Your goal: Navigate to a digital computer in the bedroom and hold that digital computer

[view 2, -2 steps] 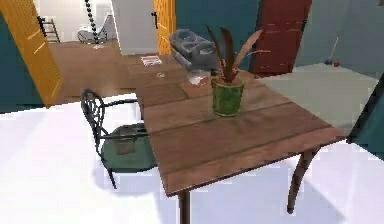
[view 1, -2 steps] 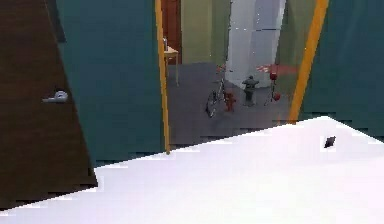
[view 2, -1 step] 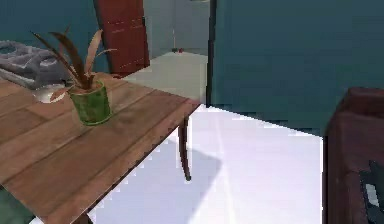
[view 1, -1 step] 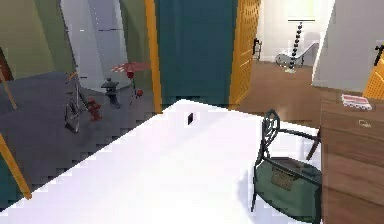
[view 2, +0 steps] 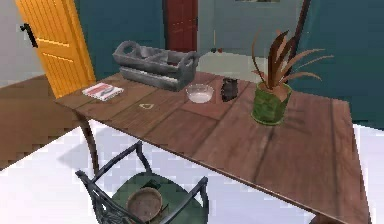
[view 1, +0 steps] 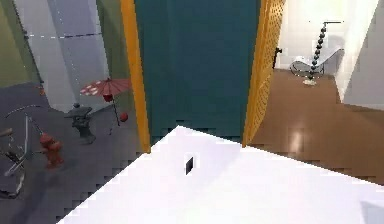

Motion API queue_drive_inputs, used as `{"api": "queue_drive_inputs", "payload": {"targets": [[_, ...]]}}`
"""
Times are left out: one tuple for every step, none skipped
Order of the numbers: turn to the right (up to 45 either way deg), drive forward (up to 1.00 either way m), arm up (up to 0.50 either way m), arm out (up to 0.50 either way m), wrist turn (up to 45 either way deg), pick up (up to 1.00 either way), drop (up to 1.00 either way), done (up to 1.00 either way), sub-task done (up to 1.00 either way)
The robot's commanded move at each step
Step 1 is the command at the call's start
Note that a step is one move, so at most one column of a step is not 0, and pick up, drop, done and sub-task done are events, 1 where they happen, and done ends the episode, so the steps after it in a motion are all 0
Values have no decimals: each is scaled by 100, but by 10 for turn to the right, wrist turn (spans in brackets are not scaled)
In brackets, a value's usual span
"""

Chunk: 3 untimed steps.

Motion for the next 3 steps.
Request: {"api": "queue_drive_inputs", "payload": {"targets": [[90, 0, 0, 0, 0, 0, 0, 0, 0], [0, 15, 0, 0, 0, 0, 0, 0, 0], [180, 0, 0, 0, 0, 0, 0, 0, 0]]}}
